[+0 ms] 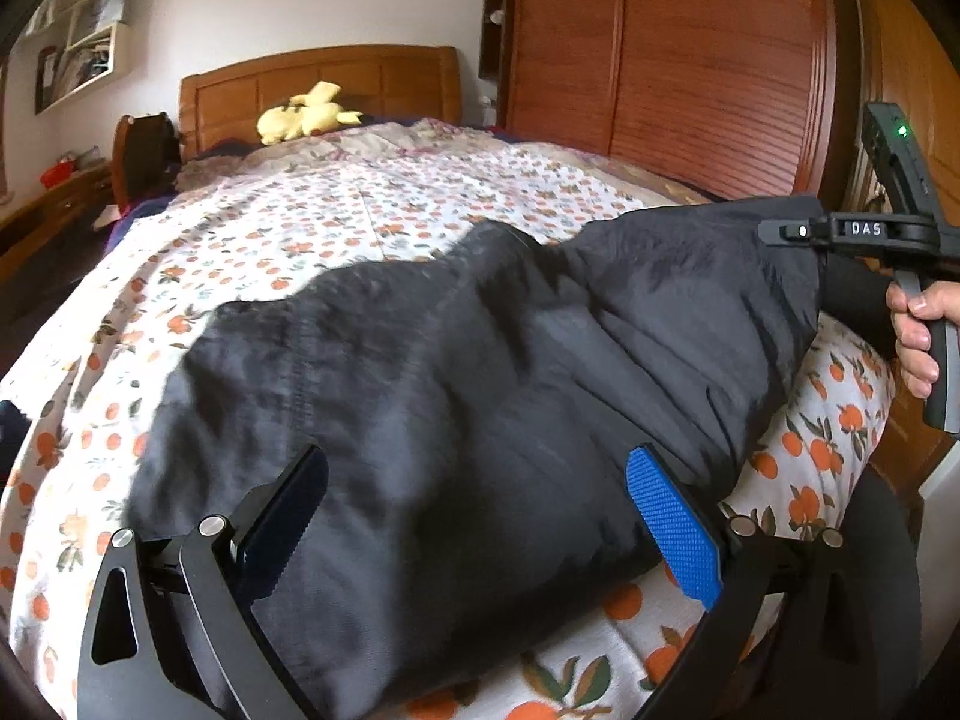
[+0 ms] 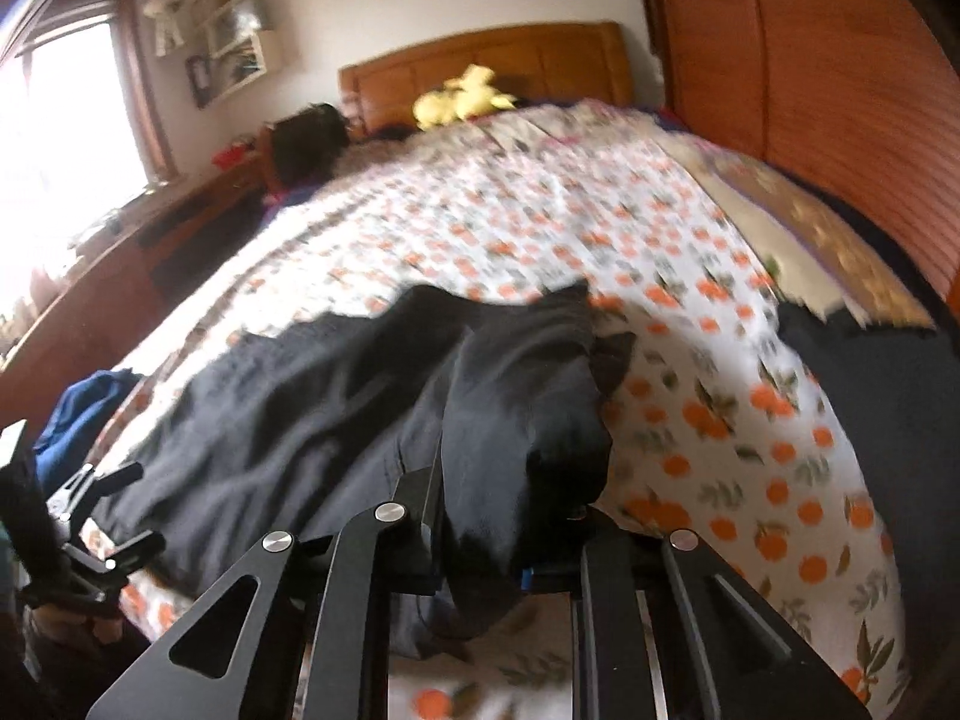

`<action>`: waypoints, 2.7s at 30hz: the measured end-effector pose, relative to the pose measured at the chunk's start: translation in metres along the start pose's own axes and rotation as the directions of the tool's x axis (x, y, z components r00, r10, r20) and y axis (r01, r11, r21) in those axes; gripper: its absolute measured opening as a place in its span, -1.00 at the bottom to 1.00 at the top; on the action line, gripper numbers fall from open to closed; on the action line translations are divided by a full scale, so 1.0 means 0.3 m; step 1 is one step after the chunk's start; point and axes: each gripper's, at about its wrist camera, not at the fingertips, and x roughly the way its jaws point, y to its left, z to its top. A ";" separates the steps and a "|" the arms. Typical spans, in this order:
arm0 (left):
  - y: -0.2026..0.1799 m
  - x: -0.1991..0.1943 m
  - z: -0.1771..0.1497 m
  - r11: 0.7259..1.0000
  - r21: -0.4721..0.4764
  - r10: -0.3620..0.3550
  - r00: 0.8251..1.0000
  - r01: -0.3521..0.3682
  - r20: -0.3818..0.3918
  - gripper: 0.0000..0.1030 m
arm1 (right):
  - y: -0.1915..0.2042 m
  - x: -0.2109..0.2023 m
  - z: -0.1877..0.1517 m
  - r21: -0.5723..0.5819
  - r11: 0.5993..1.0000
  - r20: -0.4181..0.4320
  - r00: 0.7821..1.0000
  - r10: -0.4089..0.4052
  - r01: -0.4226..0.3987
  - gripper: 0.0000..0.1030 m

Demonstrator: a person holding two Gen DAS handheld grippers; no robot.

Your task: Fold large clothes

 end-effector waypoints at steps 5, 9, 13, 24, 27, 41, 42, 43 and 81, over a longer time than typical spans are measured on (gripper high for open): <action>0.082 -0.084 -0.002 0.999 -0.045 0.021 0.999 -0.020 0.036 0.95 | 0.181 -0.016 0.085 -0.080 0.994 0.045 0.996 0.077 -0.073 -0.73; 0.155 -0.157 -0.013 0.996 -0.074 0.054 0.996 -0.050 0.063 0.95 | 0.367 0.009 0.129 -0.165 0.976 0.047 0.987 0.151 -0.142 -0.74; 0.236 -0.220 -0.028 0.990 -0.125 0.078 0.993 -0.067 0.088 0.95 | 0.531 0.048 0.133 -0.221 0.953 0.022 0.975 0.219 -0.209 -0.74; 0.351 -0.274 -0.054 0.978 -0.183 0.121 0.989 -0.103 0.090 0.95 | 0.741 0.230 -0.012 -0.281 0.909 -0.167 0.948 0.271 -0.309 -0.67; 0.354 -0.273 -0.054 0.977 -0.185 0.126 0.988 -0.108 0.087 0.95 | 0.743 0.235 -0.026 -0.267 0.913 -0.175 0.947 0.268 -0.308 -0.53; 0.267 -0.229 0.022 0.984 -0.162 0.087 0.990 -0.069 0.111 0.95 | 0.646 0.061 0.019 -0.324 0.922 -0.068 0.977 0.202 -0.213 -0.28; 0.254 -0.223 0.033 0.985 -0.158 0.080 0.990 -0.061 0.114 0.95 | 0.633 0.060 0.015 -0.326 0.923 -0.067 0.979 0.191 -0.202 -0.28; 0.236 -0.213 0.048 0.987 -0.152 0.073 0.990 -0.054 0.119 0.95 | 0.608 0.061 0.006 -0.326 0.928 -0.068 0.983 0.169 -0.182 -0.28; 0.302 -0.408 0.025 0.964 -0.252 0.131 0.976 -0.085 0.172 -0.85 | 0.523 0.135 -0.088 -0.314 0.905 -0.095 0.958 0.271 -0.287 -0.23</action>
